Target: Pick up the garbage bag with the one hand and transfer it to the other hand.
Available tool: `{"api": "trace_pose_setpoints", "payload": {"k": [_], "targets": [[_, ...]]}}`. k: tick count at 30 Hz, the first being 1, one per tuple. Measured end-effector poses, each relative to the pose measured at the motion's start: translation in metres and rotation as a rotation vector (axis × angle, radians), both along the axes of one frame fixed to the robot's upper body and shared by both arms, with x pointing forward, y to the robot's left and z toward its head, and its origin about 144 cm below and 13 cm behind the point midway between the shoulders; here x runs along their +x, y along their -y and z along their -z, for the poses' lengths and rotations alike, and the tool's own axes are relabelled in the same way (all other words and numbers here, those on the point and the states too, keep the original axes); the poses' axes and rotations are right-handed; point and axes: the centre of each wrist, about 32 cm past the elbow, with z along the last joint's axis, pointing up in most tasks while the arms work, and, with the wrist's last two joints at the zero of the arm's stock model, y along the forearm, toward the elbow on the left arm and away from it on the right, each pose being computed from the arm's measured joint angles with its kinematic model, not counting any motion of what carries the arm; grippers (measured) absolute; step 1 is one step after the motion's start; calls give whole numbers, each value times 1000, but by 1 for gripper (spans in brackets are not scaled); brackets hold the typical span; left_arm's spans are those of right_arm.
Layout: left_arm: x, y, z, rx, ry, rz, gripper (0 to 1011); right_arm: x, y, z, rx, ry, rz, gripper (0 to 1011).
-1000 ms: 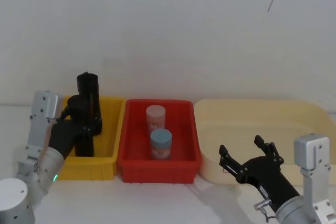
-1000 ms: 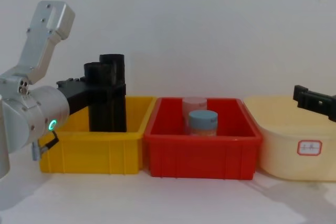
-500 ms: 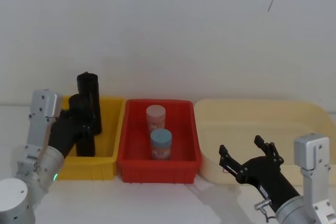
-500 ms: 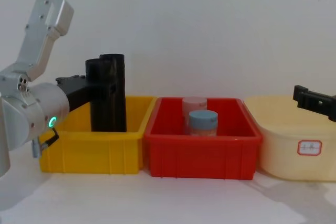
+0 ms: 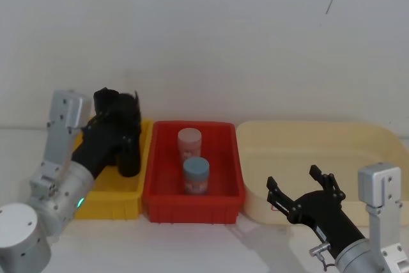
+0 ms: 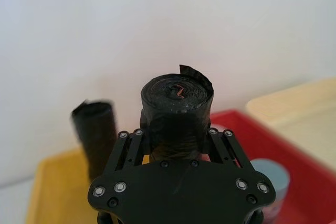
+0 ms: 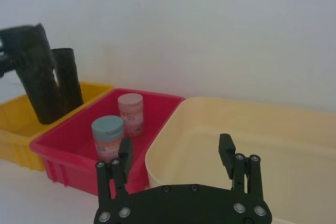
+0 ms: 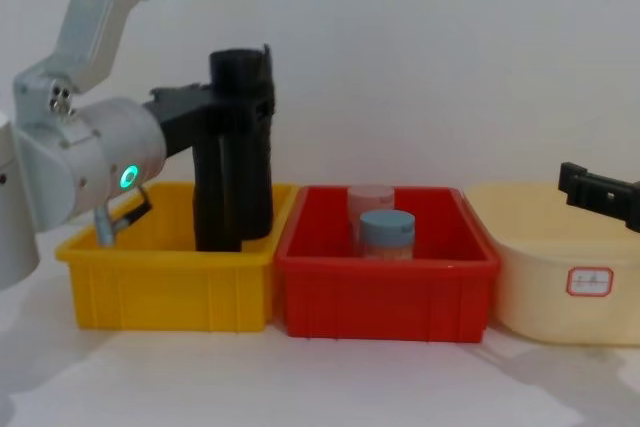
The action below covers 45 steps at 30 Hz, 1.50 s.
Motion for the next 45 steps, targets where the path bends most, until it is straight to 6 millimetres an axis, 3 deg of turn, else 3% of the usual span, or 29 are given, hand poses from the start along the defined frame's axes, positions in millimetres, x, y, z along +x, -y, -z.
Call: {"api": "trace_pose_setpoints", "payload": {"k": [10, 20, 29, 45], "targets": [[6, 32, -25, -20, 66, 142, 468, 0, 0, 0, 0, 0, 0, 1001], [18, 85, -41, -45, 76, 279, 468, 0, 0, 0, 0, 0, 0, 1001], [28, 121, -46, -61, 52, 336, 468, 0, 0, 0, 0, 0, 0, 1001], [43, 155, -43, -53, 6, 350, 468, 0, 0, 0, 0, 0, 0, 1001]]}}
